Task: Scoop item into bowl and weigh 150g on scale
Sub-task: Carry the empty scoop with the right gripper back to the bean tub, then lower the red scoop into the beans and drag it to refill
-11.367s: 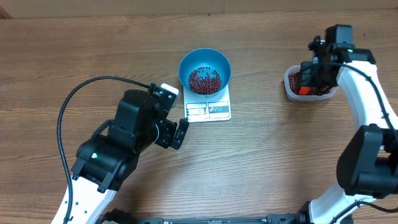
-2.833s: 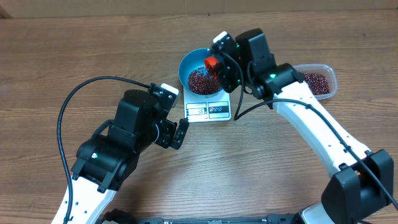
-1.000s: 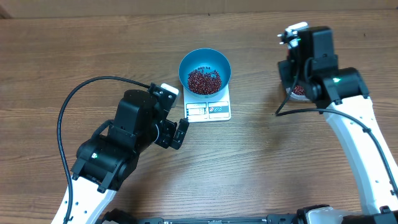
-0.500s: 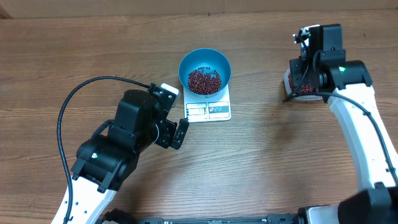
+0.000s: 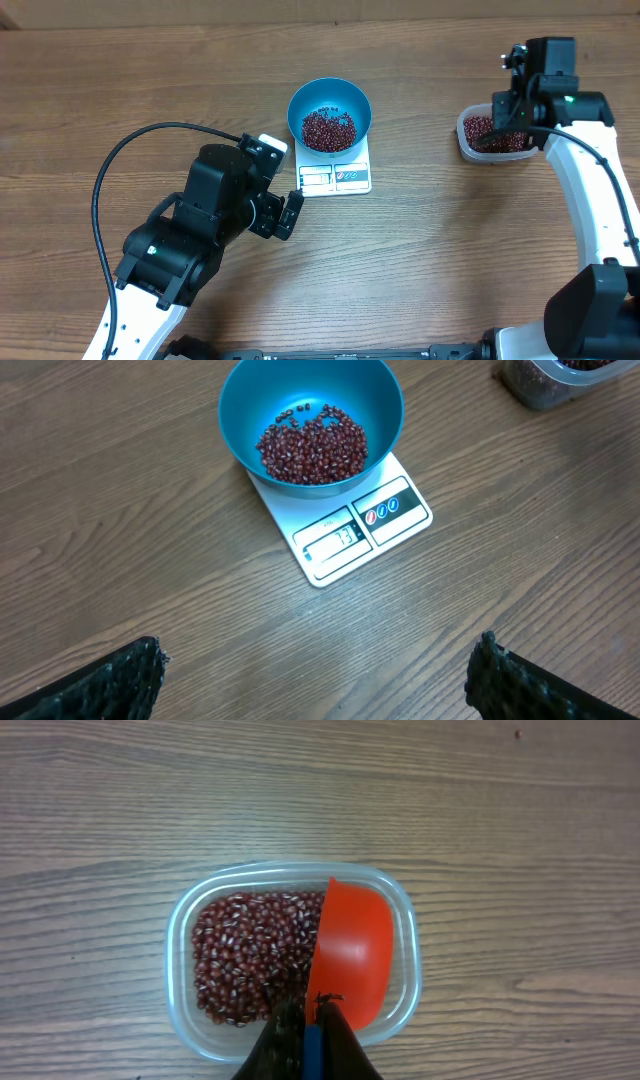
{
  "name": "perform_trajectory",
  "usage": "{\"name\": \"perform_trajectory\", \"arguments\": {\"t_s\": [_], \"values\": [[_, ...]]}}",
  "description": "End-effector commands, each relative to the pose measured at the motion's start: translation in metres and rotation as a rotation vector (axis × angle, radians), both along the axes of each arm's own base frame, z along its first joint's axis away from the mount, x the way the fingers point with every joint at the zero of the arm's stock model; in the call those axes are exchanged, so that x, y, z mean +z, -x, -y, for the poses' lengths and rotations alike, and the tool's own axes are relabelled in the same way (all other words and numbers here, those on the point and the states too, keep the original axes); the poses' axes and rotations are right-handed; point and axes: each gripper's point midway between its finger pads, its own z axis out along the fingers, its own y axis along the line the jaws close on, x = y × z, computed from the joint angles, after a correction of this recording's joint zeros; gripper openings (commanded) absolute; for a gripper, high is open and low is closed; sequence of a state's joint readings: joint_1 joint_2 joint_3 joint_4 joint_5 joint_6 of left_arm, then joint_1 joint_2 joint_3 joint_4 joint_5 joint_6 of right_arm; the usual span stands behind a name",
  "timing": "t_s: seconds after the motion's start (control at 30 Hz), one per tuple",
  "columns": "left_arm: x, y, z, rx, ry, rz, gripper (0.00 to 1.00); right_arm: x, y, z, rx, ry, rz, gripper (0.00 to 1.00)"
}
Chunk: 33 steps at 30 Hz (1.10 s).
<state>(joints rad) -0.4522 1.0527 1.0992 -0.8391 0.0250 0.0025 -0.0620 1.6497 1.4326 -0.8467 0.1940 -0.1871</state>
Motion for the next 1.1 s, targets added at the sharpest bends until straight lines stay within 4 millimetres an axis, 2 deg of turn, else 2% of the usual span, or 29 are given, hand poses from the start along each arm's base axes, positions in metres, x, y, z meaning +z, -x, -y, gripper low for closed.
{"name": "perform_trajectory", "arguments": {"t_s": [0.0,0.2,0.57,1.07], "values": [[0.000,0.001,0.000,0.002,0.001,0.003,1.00,-0.005,0.000,0.003,-0.005,-0.056,0.005,0.04],[0.000,0.001,0.000,0.002,0.001,0.003,1.00,-0.009,-0.004,0.003,-0.002,-0.068,0.008,0.04],[0.000,0.001,0.000,0.002,0.001,0.003,1.00,-0.049,-0.008,0.003,-0.006,-0.077,-0.088,0.04],[0.000,0.001,0.000,0.002,0.001,0.003,0.99,-0.053,-0.020,0.011,-0.016,-0.072,-0.056,0.04]]}}
